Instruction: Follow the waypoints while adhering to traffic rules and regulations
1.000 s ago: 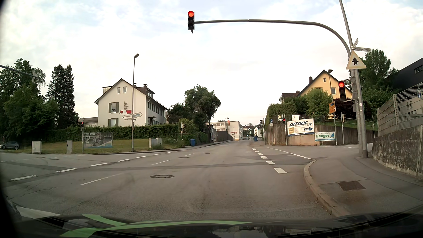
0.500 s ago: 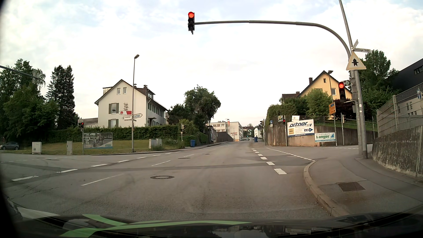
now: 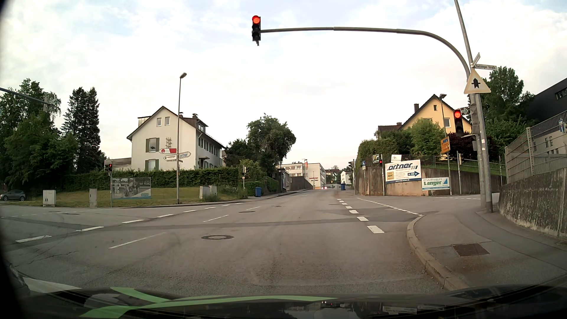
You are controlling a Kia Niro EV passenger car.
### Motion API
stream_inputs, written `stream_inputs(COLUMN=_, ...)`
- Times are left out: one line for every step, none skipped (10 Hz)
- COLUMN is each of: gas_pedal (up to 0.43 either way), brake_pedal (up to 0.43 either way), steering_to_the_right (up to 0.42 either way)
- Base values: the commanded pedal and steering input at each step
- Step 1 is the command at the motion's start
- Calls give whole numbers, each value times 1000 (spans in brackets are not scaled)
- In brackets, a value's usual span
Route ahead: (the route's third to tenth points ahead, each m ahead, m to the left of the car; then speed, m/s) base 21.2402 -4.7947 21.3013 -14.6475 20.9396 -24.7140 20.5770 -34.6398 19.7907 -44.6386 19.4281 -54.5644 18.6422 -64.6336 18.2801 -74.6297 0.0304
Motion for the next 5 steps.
stream_inputs(gas_pedal=0, brake_pedal=250, steering_to_the_right=4)
stream_inputs(gas_pedal=0, brake_pedal=250, steering_to_the_right=4)
stream_inputs(gas_pedal=0, brake_pedal=250, steering_to_the_right=3)
stream_inputs(gas_pedal=0, brake_pedal=250, steering_to_the_right=4)
stream_inputs(gas_pedal=0, brake_pedal=256, steering_to_the_right=3)
